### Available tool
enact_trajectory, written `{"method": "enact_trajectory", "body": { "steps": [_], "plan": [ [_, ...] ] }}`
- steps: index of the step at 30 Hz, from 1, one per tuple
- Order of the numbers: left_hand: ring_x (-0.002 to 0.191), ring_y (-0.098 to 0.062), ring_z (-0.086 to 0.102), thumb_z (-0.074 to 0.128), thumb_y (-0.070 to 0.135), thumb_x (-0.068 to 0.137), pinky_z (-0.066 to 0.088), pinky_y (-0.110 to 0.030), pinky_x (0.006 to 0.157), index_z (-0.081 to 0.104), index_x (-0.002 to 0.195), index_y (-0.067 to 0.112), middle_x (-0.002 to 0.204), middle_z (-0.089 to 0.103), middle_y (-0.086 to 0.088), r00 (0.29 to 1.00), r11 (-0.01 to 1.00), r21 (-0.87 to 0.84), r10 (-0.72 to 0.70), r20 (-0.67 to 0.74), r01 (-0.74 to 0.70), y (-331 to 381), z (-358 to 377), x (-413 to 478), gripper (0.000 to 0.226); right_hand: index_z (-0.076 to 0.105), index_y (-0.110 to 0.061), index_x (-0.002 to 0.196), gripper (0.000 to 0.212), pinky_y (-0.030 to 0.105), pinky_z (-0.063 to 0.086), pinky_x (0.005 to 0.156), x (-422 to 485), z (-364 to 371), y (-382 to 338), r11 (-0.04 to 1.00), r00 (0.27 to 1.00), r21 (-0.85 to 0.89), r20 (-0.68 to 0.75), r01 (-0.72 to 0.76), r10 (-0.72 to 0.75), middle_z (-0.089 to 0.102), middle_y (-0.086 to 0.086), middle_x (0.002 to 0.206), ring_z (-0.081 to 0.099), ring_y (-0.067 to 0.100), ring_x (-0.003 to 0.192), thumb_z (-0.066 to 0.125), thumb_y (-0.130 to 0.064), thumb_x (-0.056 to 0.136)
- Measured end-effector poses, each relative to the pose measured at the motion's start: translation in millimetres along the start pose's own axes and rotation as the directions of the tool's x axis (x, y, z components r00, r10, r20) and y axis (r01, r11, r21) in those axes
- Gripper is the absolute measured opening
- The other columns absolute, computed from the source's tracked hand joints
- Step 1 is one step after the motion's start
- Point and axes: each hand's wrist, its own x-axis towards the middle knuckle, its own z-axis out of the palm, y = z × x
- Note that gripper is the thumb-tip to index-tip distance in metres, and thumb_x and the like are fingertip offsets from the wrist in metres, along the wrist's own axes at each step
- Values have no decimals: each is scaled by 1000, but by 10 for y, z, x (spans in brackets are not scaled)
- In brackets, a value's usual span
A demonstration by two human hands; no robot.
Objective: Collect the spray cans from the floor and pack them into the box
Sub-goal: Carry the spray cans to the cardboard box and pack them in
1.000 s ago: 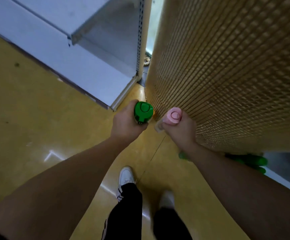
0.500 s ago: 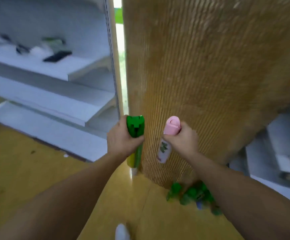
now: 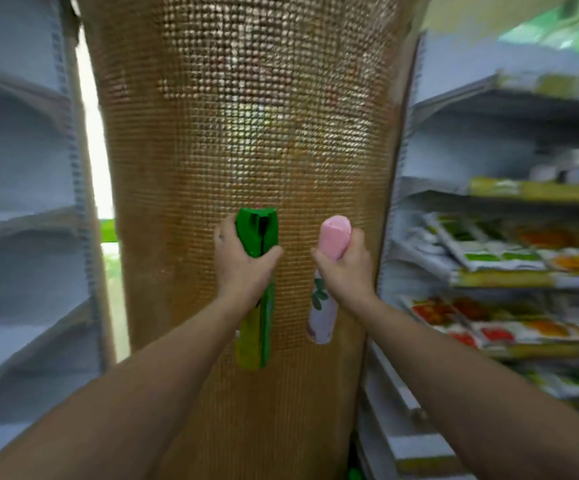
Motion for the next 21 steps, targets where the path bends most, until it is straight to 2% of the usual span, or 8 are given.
{"method": "enact_trajectory", "body": {
  "steps": [2,5,8,9,11,14,17,21],
  "plan": [
    [97,-17,57,83,27,75,42,-29,81,49,131,21,110,61,2,999,998,-55,34,43,-32,170,148,81,66,44,-17,103,40,25,37,56,93,-181,-135,1000,996,-1,-86,-2,2,52,-6,86,53,9,74,76,-31,82],
    [88,-19,62,83,28,72,53,-38,79,50,125,25,99,64,5,989,988,-144,72,130,-53,394,393,125,62,46,-19,104,43,37,50,65,182,-492,-305,996,966,34,-243,-84,89,57,1,91,60,20,81,76,-34,77],
    [84,-15,62,83,22,73,52,-31,69,50,119,24,93,62,8,963,970,-232,134,233,-79,593,651,57,56,47,-19,104,45,41,53,72,187,-882,-399,989,906,40,-396,-145,149,56,0,89,60,25,84,76,-36,75],
    [86,-15,63,83,22,73,51,-30,69,50,120,25,93,61,9,951,961,-262,157,266,-86,671,724,15,57,47,-19,104,45,42,52,73,164,-1022,-421,987,884,24,-442,-158,153,55,-1,88,59,27,84,76,-37,75],
    [89,-18,63,82,29,68,55,-37,77,49,121,27,97,62,8,928,943,-324,188,322,-78,802,875,-64,63,47,-17,104,47,44,52,76,114,-1292,-432,984,844,-40,-520,-174,128,53,-3,86,58,30,87,76,-40,75],
    [90,-21,64,77,40,58,56,-45,85,50,118,30,97,64,9,912,908,-415,216,348,-57,1049,1076,-212,66,50,-16,109,51,39,47,74,4,-1689,-448,968,808,-148,-584,-204,81,55,0,93,57,28,89,78,-47,78],
    [89,-20,62,81,33,61,54,-43,86,51,115,27,94,62,12,899,876,-480,247,361,-48,1344,1267,-400,63,52,-16,112,52,35,42,72,-118,-2048,-465,937,789,-244,-612,-252,53,57,2,99,55,27,89,77,-47,80],
    [90,-27,64,76,43,55,53,-41,82,53,116,23,93,66,4,870,841,-539,298,392,-46,1757,1564,-755,68,52,-15,114,51,36,43,74,-277,-2542,-427,913,737,-266,-674,-308,52,56,4,98,56,29,91,76,-43,79]
  ]
}}
